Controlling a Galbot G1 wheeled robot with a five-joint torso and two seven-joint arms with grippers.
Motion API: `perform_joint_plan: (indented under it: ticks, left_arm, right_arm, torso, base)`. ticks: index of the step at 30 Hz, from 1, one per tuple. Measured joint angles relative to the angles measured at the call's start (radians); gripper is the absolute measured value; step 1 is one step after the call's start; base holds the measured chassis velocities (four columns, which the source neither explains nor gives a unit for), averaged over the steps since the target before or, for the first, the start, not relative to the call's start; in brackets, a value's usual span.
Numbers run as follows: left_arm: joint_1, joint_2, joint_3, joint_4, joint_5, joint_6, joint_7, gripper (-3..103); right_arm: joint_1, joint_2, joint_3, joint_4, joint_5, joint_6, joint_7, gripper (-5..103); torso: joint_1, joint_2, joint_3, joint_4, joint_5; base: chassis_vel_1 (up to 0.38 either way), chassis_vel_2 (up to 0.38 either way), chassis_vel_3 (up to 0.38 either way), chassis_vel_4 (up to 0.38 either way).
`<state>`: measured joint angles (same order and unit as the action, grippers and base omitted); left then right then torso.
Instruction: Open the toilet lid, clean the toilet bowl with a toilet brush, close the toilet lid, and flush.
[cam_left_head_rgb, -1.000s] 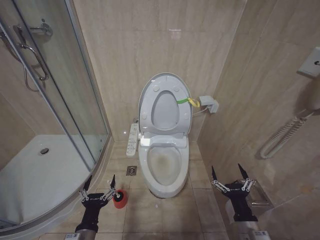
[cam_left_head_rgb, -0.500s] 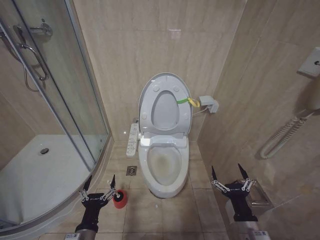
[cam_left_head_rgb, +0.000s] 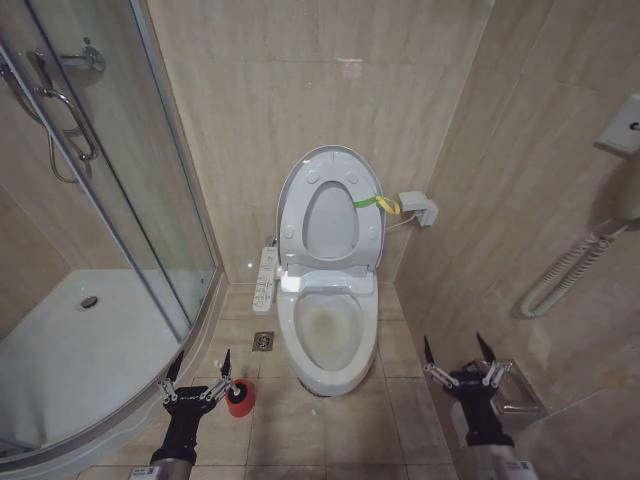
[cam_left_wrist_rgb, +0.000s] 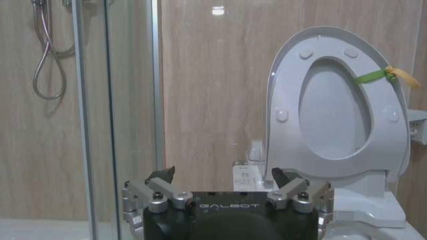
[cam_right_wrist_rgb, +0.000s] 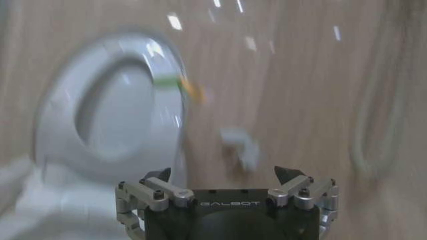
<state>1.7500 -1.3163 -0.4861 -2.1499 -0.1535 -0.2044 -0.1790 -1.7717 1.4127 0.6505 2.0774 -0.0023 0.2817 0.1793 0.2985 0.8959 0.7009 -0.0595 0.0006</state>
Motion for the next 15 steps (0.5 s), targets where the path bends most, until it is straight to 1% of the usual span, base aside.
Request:
perform_joint_plan:
  ticks: [1,2,4,7,11,15]
  left_arm:
    - [0.000,0.000,0.000,0.000,0.000,0.000,0.000,94]
    - [0.000,0.000,0.000,0.000,0.000,0.000,0.000,94]
    - [0.000,0.000,0.000,0.000,0.000,0.000,0.000,94]
    - [0.000,0.000,0.000,0.000,0.000,0.000,0.000,94]
    - [0.000,0.000,0.000,0.000,0.000,0.000,0.000,94]
    - [0.000,0.000,0.000,0.000,0.000,0.000,0.000,94]
  right_arm:
    - [-0.009,0.034,-0.010,-0.004,0.017,-0.038,-0.004,100]
    - [-0.009,0.034,-0.010,-0.004,0.017,-0.038,-0.004,100]
    - [-0.014,0.059,-0.038,-0.003,0.038,-0.029,-0.023,100]
    - [-0.018,0.081,-0.071,0.005,0.044,-0.012,-0.033,100]
    - [0.003,0.090,-0.079,0.003,0.042,-0.003,-0.033,100]
    - [0.029,0.084,-0.071,-0.006,0.038,-0.003,-0.030,100]
  torso:
    - [0.000,0.000,0.000,-0.0007,0.0000]
    - [0.000,0.000,0.000,-0.0007,0.0000]
    - [0.000,0.000,0.000,-0.0001,0.0000]
    - [0.000,0.000,0.000,-0.0001,-0.0001]
    - [0.000,0.000,0.000,-0.0001,0.0000]
    - [0.000,0.000,0.000,0.0000,0.0000]
  base:
    - [0.000,0.000,0.000,0.000]
    - [0.000,0.000,0.000,0.000]
    - [0.000,0.000,0.000,0.000]
    - [0.000,0.000,0.000,0.000]
    - [0.000,0.000,0.000,0.000]
    - [0.000,0.000,0.000,0.000]
